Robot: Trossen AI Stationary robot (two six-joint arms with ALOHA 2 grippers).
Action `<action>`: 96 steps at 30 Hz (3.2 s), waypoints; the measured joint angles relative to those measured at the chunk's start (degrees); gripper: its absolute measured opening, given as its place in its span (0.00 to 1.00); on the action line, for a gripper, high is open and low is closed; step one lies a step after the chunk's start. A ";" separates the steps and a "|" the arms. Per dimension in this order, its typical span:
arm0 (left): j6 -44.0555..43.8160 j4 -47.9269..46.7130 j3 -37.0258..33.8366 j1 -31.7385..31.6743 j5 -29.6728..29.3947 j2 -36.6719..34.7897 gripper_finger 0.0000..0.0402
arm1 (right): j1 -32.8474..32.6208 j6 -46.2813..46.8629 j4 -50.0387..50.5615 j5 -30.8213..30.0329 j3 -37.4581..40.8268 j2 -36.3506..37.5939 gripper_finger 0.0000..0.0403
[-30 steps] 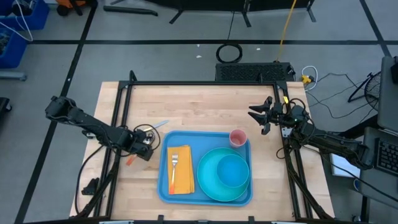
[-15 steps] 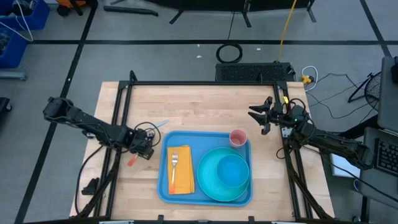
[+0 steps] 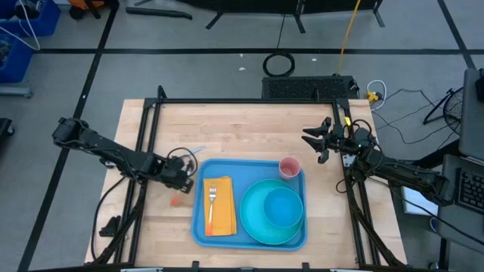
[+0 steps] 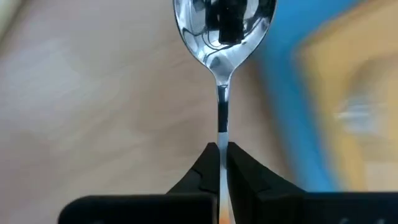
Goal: Set up tray
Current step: Put the orange spoon on the yellow napkin to the left of the orange fork on the blue tray
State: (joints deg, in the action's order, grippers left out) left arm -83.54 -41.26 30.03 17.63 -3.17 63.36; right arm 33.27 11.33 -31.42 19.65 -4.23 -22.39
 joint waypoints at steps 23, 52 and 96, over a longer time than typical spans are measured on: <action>-15.92 47.33 11.08 13.26 -31.94 22.27 0.02 | 0.00 0.00 0.04 0.01 0.00 0.02 0.32; -37.75 28.71 24.08 16.11 -19.89 37.52 0.02 | 0.00 4.50 -1.38 0.01 0.00 0.00 0.32; -35.33 26.51 24.08 13.70 -13.34 37.50 0.20 | 0.00 6.43 -1.36 0.01 0.00 0.00 0.32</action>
State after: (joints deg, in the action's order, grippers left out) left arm -118.87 -14.75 54.11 31.33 -16.51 100.86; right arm 33.27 17.76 -32.77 19.66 -4.23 -22.39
